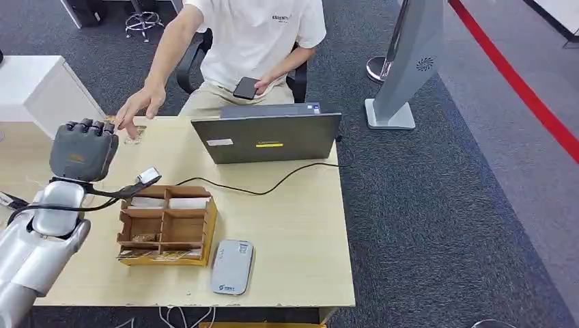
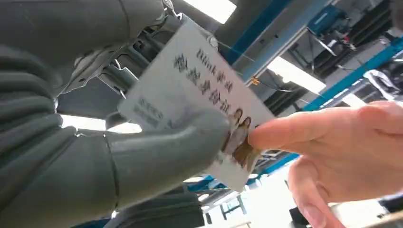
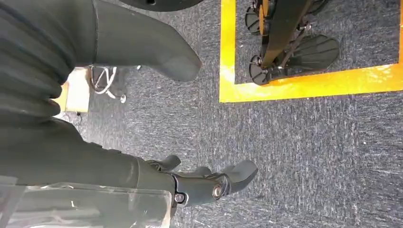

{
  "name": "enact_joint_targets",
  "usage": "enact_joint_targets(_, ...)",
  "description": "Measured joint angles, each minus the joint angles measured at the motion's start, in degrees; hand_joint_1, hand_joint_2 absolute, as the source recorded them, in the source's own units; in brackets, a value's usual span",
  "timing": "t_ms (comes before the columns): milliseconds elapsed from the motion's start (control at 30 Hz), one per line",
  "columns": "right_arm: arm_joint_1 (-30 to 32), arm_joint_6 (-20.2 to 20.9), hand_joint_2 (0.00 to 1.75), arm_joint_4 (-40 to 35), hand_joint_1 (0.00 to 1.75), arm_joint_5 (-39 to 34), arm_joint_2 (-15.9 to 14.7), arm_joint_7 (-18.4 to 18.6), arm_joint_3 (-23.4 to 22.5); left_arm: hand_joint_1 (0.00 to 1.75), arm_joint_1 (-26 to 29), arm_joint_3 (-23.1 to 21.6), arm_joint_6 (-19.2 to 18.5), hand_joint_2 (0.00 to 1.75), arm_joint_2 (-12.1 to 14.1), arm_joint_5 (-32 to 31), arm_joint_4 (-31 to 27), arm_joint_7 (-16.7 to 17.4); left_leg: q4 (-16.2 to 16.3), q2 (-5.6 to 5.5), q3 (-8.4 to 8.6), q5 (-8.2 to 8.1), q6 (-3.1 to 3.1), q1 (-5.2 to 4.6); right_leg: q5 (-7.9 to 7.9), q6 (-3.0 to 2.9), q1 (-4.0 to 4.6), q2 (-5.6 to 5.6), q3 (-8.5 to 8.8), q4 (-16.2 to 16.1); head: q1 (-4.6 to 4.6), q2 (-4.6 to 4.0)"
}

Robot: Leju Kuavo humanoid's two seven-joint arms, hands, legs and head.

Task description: Pass the card to the sensor for recognition and then transmit it.

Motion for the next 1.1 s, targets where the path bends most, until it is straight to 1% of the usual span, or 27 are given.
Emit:
enact_joint_targets(67, 0.00, 0.00, 1.75, 0.00, 0.00, 0.02, 0.00, 0.02, 0.00, 0.00, 1.04, 1.25, 0.13, 1.75, -0.98, 0.00, -0.18, -2.27, 0.00, 0.00, 0.00, 0.00, 0.00, -0.01, 0.00, 0.00, -0.01, 0.00, 0.00, 0.00, 0.00, 0.00)
enact_joint_targets(167, 0.02, -0.07, 1.75, 0.00, 0.00, 0.00, 0.00, 0.13, 0.00, 0.00, 3.43, 2.53, -0.41, 1.75, -2.49, 0.00, -2.24, -4.01, 0.00, 0.01, 0.00, -0.01, 0.02, -0.02, 0.00, 0.00, -0.01, 0.00, 0.00, -0.01, 0.00, 0.00)
enact_joint_targets(233, 0.03, -0.09, 1.75, 0.00, 0.00, -0.24, 0.00, 0.20, -0.02, 0.00, 5.82, 2.91, -2.12, 1.75, -3.61, 0.00, -5.84, -4.96, 0.00, 0.00, 0.00, -0.03, 0.04, -0.03, -0.02, 0.03, -0.02, 0.00, 0.00, -0.03, 0.00, 0.00)
enact_joint_targets(333, 0.05, -0.20, 1.75, 0.00, 0.00, -0.39, 0.00, 0.15, -0.15, 0.00, 9.67, 3.52, -3.72, 1.75, -5.36, 0.00, -11.94, -6.71, 0.00, 0.01, -0.01, -0.04, 0.06, -0.04, -0.02, 0.03, -0.03, 0.00, 0.00, -0.06, 0.02, 0.00)
enact_joint_targets(433, 0.15, -0.44, 1.75, 0.00, 0.00, -0.59, 0.00, -0.07, -0.46, 0.00, 13.33, 4.00, -4.74, 1.75, -7.19, 0.00, -18.15, -8.13, 0.00, 0.00, -0.03, -0.05, 0.07, -0.05, -0.03, 0.04, -0.03, 0.00, 0.00, -0.08, 0.00, 0.00)
enact_joint_targets(533, 0.15, -0.70, 1.75, 0.00, 0.00, -1.20, 0.00, -0.48, -0.83, 0.00, 16.85, 4.09, -4.85, 1.75, -8.70, 0.02, -24.10, -9.33, 0.00, 0.02, -0.04, -0.07, 0.08, -0.05, -0.03, 0.04, -0.03, 0.01, 0.00, -0.09, 0.00, 0.00)
enact_joint_targets(600, 0.31, -1.03, 1.75, 0.00, 0.00, -1.92, 0.00, -0.74, -1.49, 0.00, 19.62, 4.06, -4.68, 1.75, -9.16, 0.11, -28.42, -10.42, 0.00, 0.04, -0.03, -0.08, 0.09, -0.05, -0.03, 0.05, -0.03, 0.01, -0.01, -0.09, 0.00, 0.00)
enact_joint_targets(667, 0.43, -1.44, 1.75, 0.00, 0.00, -2.66, 0.00, -0.85, -2.10, 0.00, 22.43, 4.06, -4.50, 1.75, -9.70, 0.11, -32.77, -10.97, 0.00, 0.02, -0.03, -0.08, 0.08, -0.05, -0.04, 0.05, -0.03, 0.00, -0.01, -0.09, 0.02, 0.00)
enact_joint_targets(767, 0.56, -1.79, 1.75, 0.00, 0.00, -3.06, 0.00, -0.85, -3.06, 0.00, 26.70, 4.06, -4.48, 1.75, -9.81, 0.09, -38.67, -11.38, -0.01, 0.03, -0.03, -0.09, 0.07, -0.04, -0.05, 0.05, -0.02, 0.01, -0.03, -0.10, 0.00, 0.00)
enact_joint_targets(867, 0.62, -1.81, 1.75, 0.00, 0.00, -3.17, 0.00, -0.85, -3.41, 0.00, 28.68, 4.06, -4.48, 1.75, -9.92, 0.09, -41.83, -11.38, -0.01, -0.01, -0.03, -0.09, 0.07, -0.03, -0.05, 0.05, -0.02, -0.04, -0.02, -0.09, -0.02, 0.00)
enact_joint_targets(967, 0.64, -1.99, 1.75, 0.00, 0.00, -3.50, 0.00, -0.70, -3.63, 0.00, 29.77, 4.06, -4.81, 1.75, -9.90, 0.33, -43.62, -11.80, -0.02, -0.01, -0.02, -0.08, 0.07, -0.03, -0.05, 0.05, -0.02, -0.04, 0.01, -0.09, 0.00, 0.00)
enact_joint_targets(1000, 0.64, -2.14, 1.75, 0.00, 0.00, -3.80, 0.00, -0.66, -3.94, 0.00, 30.35, 4.06, -5.36, 1.75, -9.88, 0.37, -44.21, -12.04, -0.02, 0.00, -0.01, -0.08, 0.07, -0.03, -0.04, 0.05, -0.02, -0.04, 0.02, -0.09, -0.02, 0.00)
enact_joint_targets(1067, 0.67, -2.12, 1.75, 0.00, 0.00, -4.68, 0.02, -0.33, -4.68, 0.00, 32.09, 4.06, -8.40, 1.75, -9.75, 0.59, -45.40, -11.93, -0.02, 0.01, 0.00, -0.08, 0.07, -0.03, -0.04, 0.05, -0.02, -0.02, 0.02, -0.09, 0.00, 0.00)
enact_joint_targets(1100, 0.78, -1.73, 1.75, 0.00, 0.00, -5.14, 0.07, -0.15, -5.12, 0.00, 33.63, 4.04, -12.27, 1.75, -9.33, 1.36, -46.16, -11.51, -0.02, 0.03, 0.00, -0.08, 0.07, -0.03, -0.05, 0.05, -0.02, -0.01, 0.02, -0.09, 0.00, 0.00)
